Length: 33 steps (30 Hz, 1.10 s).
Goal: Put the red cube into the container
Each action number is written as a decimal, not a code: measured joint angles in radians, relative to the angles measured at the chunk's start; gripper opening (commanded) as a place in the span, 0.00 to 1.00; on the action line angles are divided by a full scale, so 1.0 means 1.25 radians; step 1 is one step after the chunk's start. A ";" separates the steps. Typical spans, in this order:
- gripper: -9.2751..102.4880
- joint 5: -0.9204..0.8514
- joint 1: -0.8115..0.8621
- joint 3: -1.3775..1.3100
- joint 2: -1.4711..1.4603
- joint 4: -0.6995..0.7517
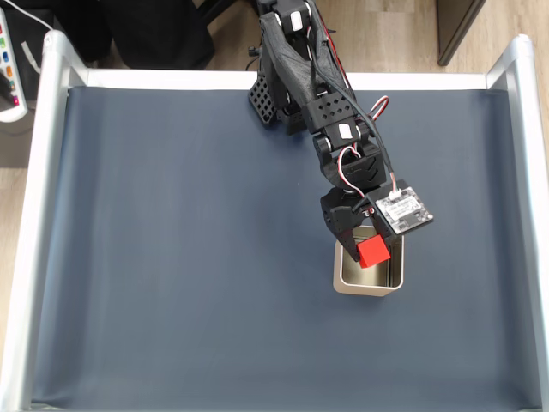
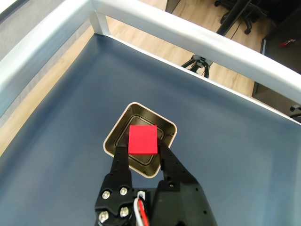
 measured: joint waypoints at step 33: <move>0.08 0.044 0.119 0.110 0.137 0.000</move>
